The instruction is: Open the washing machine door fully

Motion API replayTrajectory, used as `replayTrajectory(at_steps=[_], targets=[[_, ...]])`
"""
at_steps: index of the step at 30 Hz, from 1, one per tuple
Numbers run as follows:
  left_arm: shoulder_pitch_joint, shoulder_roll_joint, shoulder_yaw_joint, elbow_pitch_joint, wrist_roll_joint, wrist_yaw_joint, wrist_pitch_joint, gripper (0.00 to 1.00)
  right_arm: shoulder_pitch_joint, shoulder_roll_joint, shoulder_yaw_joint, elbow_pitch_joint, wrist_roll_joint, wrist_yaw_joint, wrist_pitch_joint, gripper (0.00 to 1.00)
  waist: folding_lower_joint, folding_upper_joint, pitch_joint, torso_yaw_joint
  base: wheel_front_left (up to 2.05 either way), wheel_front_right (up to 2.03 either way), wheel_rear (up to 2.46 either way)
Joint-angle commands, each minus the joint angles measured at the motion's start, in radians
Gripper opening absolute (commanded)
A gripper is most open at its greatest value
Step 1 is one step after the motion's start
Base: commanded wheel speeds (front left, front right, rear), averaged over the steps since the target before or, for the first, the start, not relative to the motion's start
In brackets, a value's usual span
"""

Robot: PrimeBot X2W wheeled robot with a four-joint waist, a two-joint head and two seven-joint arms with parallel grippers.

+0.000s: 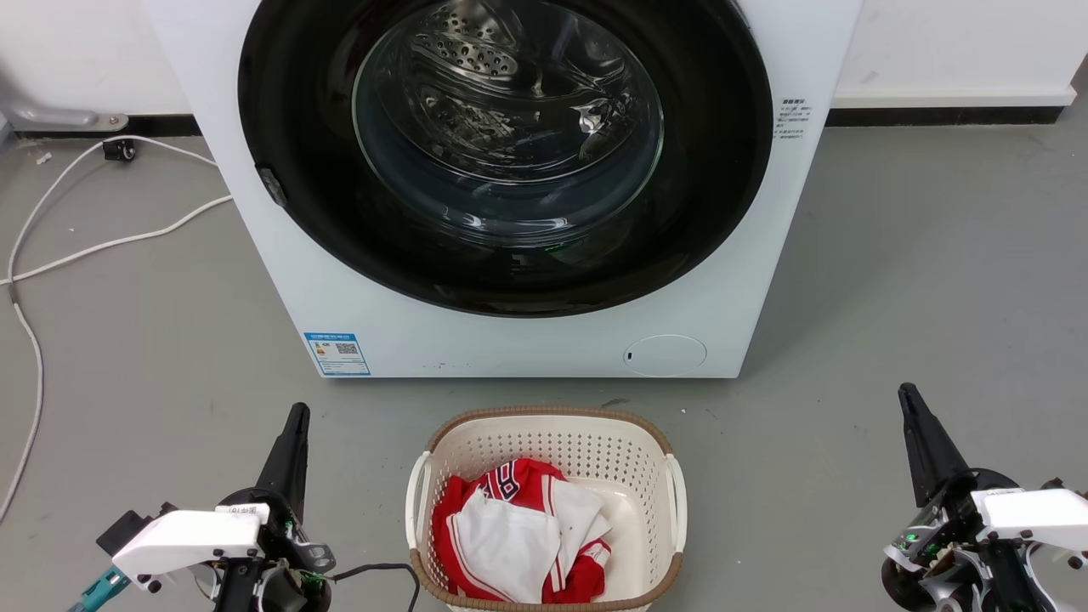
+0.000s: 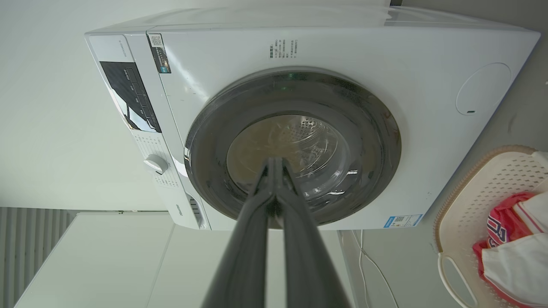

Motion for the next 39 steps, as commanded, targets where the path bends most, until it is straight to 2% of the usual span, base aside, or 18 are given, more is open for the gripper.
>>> replayTrajectory(at_steps=[1, 10, 11, 19, 28, 36, 37, 39], targets=[[-0.007, -0.001, 0.004, 0.0, 0.001, -0.003, 0.003, 0.0, -0.014, 0.003, -0.001, 0.001, -0.002, 0.0, 0.002, 0.0, 0.0, 0.0, 0.0, 0.0, 0.0, 0.0, 0.0], [-0.007, -0.001, 0.004, 0.0, 0.001, -0.003, 0.003, 0.0, -0.014, 0.003, -0.001, 0.001, -0.002, 0.0, 0.002, 0.0, 0.0, 0.0, 0.0, 0.0, 0.0, 0.0, 0.0], [0.001, 0.0, -0.001, 0.003, 0.0, 0.0, -0.001, 1.0, 0.002, 0.0, 0.0, 0.002, 0.001, 0.0, -0.001, 1.0, 0.0, 0.0, 0.0, 0.0, 0.0, 0.0, 0.0], [-0.001, -0.001, -0.028, -0.007, 0.008, 0.0, -0.038, 1.0, 0.013, 0.001, 0.02, -0.021, 0.002, 0.0, -0.038, 1.0, 0.0, 0.0, 0.001, 0.001, 0.0, 0.0, 0.0], [-0.005, -0.001, -0.037, -0.062, 0.064, 0.0, -0.076, 1.0, 0.017, 0.001, 0.026, -0.065, -0.038, 0.0, -0.076, 1.0, 0.0, 0.0, 0.003, 0.002, 0.0, 0.0, 0.0], [-0.009, -0.001, -0.04, -0.128, 0.186, -0.001, -0.11, 1.0, 0.017, 0.001, 0.027, -0.123, -0.208, 0.0, -0.111, 1.0, 0.0, 0.0, 0.004, 0.004, 0.0, 0.0, 0.0], [-0.012, -0.001, -0.047, -0.148, 0.252, -0.001, -0.123, 1.0, 0.018, 0.001, 0.03, -0.153, -0.302, 0.0, -0.123, 1.0, 0.0, 0.0, 0.004, 0.005, 0.0, 0.0, 0.0], [-0.013, -0.001, -0.049, -0.16, 0.295, -0.001, -0.131, 1.0, 0.018, 0.001, 0.032, -0.175, -0.366, 0.0, -0.131, 1.0, 0.0, 0.0, 0.004, 0.006, 0.0, 0.0, 0.0]])
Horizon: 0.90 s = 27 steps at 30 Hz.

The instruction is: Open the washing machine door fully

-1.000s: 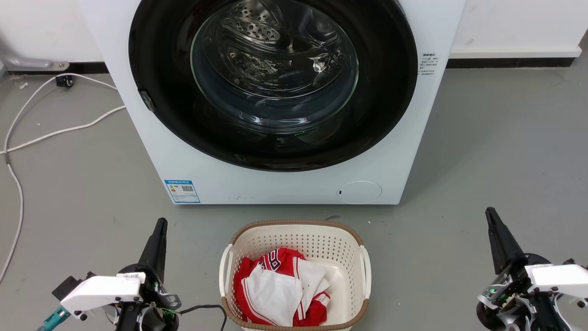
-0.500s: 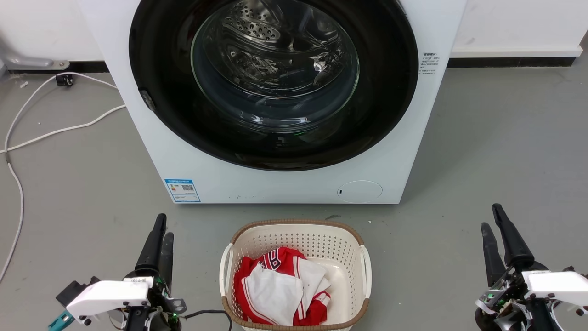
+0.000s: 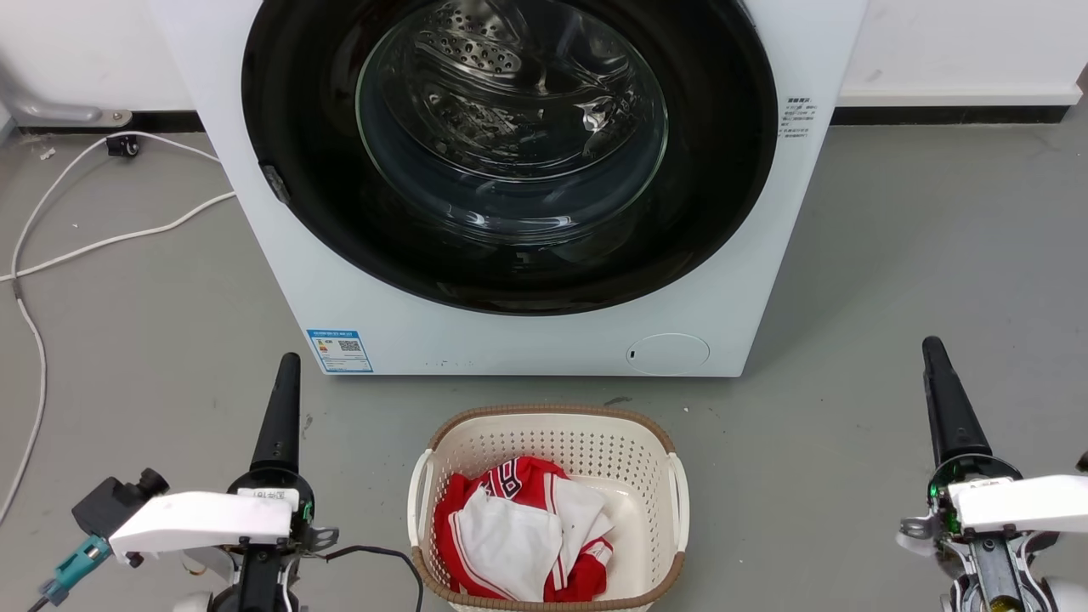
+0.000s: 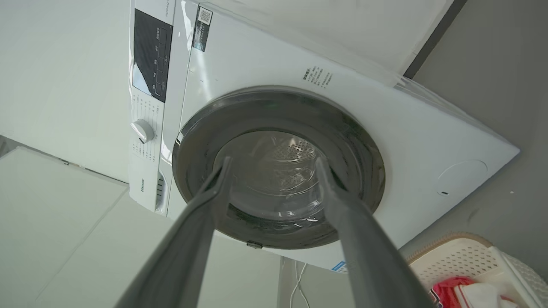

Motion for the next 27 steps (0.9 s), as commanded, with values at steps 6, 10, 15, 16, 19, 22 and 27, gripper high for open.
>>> replayTrajectory(at_steps=[6, 10, 15, 16, 19, 22, 27], targets=[[-0.032, 0.003, 0.007, -0.06, 0.136, -0.002, -0.028, 1.0, -0.004, -0.002, 0.02, -0.075, -0.209, 0.0, -0.029, 1.0, 0.0, 0.0, -0.001, 0.001, 0.0, 0.0, 0.0], [-0.027, 0.003, 0.006, -0.081, 0.223, -0.002, -0.042, 1.0, 0.005, -0.002, 0.038, -0.099, -0.344, 0.0, -0.043, 1.0, 0.0, 0.0, -0.002, 0.001, 0.0, 0.0, 0.0], [-0.018, 0.003, -0.008, -0.095, 0.337, -0.003, -0.059, 1.0, 0.021, -0.002, 0.06, -0.107, -0.492, 0.0, -0.061, 1.0, 0.0, 0.0, -0.005, 0.002, 0.0, 0.0, 0.0], [-0.013, 0.003, -0.014, -0.097, 0.377, -0.003, -0.066, 1.0, 0.028, -0.002, 0.065, -0.102, -0.536, 0.0, -0.067, 1.0, 0.0, 0.0, -0.006, 0.002, 0.0, 0.0, 0.0], [-0.009, 0.003, -0.024, -0.098, 0.441, -0.003, -0.075, 1.0, 0.037, -0.002, 0.067, -0.09, -0.588, 0.0, -0.077, 1.0, 0.0, 0.0, -0.006, 0.003, 0.0, 0.0, 0.0], [-0.004, 0.006, -0.035, -0.094, 0.511, -0.003, -0.085, 1.0, 0.042, -0.002, 0.065, -0.079, -0.636, 0.0, -0.087, 1.0, 0.0, 0.0, -0.006, 0.003, 0.0, 0.0, 0.0], [0.001, 0.009, -0.049, -0.089, 0.614, -0.003, -0.1, 1.0, 0.043, -0.002, 0.064, -0.062, -0.705, 0.0, -0.099, 1.0, 0.0, 0.0, -0.007, 0.004, 0.0, 0.0, 0.0]])
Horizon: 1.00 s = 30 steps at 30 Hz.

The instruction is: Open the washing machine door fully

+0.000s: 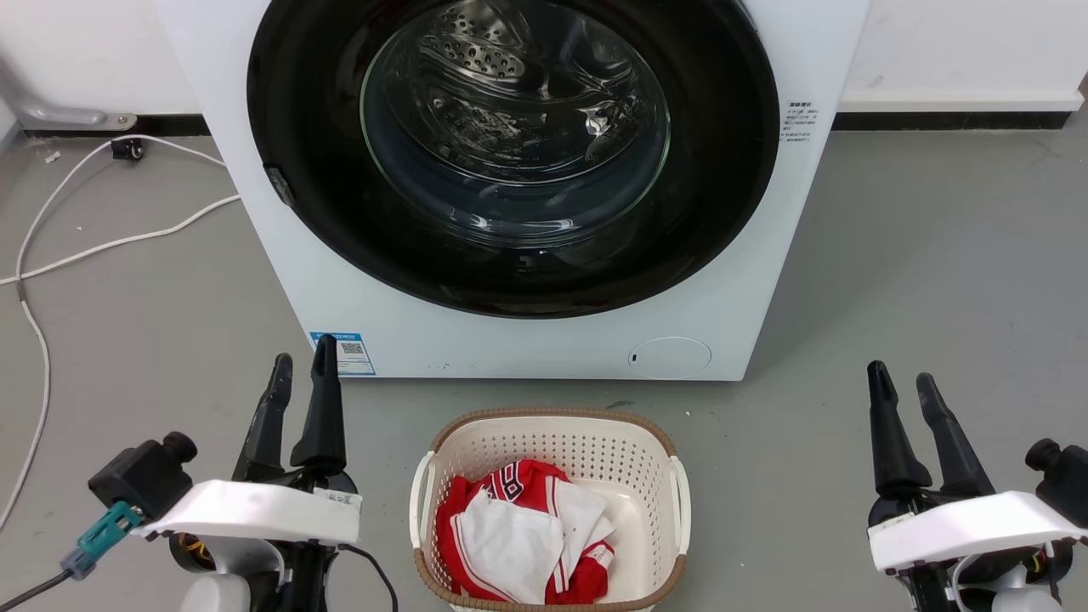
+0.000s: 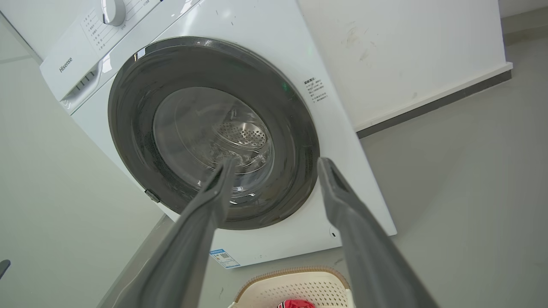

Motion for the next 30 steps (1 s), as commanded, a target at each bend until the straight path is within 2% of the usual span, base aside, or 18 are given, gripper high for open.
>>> replayTrajectory(at_steps=[1, 12, 30], targets=[[-0.001, 0.006, -0.003, -0.011, 0.037, -0.003, -0.009, 1.0, -0.009, -0.002, 0.001, -0.007, -0.034, 0.0, -0.009, 1.0, 0.0, 0.0, 0.0, 0.0, 0.0, 0.0, 0.0], [0.011, 0.01, -0.02, 0.019, 0.214, 0.001, -0.04, 1.0, -0.007, -0.002, 0.013, 0.018, -0.184, 0.0, -0.033, 1.0, 0.0, 0.0, -0.002, 0.005, 0.0, 0.0, 0.0], [0.023, 0.023, -0.049, 0.03, 0.43, 0.019, -0.089, 1.0, 0.006, -0.001, 0.021, 0.024, -0.371, 0.0, -0.046, 1.0, -0.0001, 0.0, -0.004, 0.012, 0.0, 0.0, 0.0]])
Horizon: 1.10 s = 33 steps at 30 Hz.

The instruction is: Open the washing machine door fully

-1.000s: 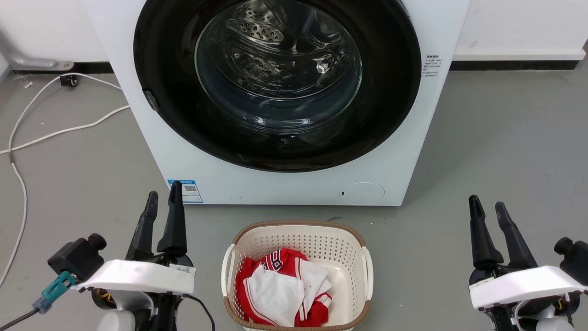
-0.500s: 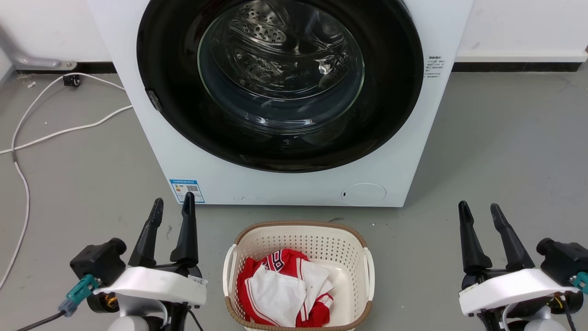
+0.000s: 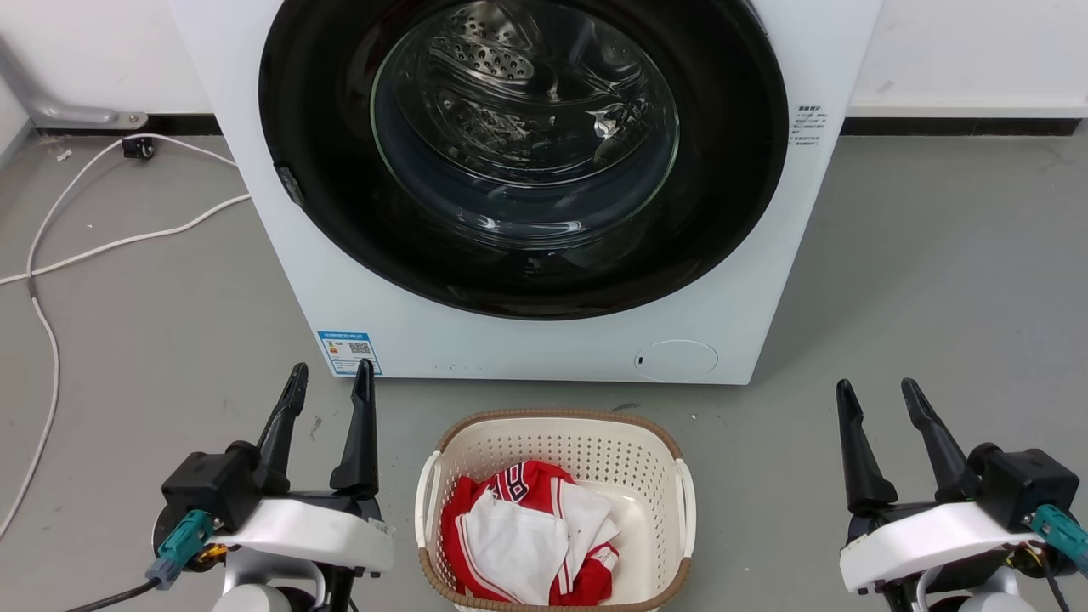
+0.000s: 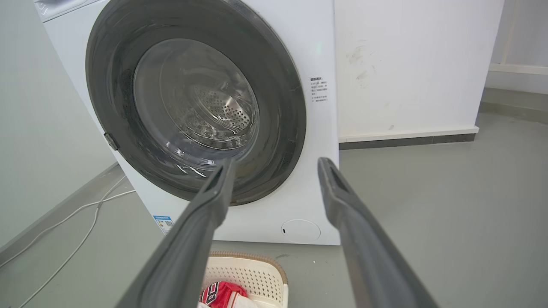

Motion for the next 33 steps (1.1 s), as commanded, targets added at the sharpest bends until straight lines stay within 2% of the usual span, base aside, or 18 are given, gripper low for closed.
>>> replayTrajectory(at_steps=[1, 33], targets=[[0.005, 0.007, -0.004, -0.004, 0.026, 0.005, -0.01, 1.0, 0.001, -0.001, -0.001, -0.005, -0.025, 0.0, -0.008, 1.0, 0.0, 0.0, -0.001, 0.0, 0.0, 0.0, 0.0], [0.009, 0.0, -0.014, 0.005, 0.249, 0.008, -0.072, 1.0, 0.015, -0.001, 0.002, 0.007, -0.206, 0.0, -0.041, 1.0, 0.0, 0.0, 0.004, 0.006, 0.0, 0.0, 0.0]])
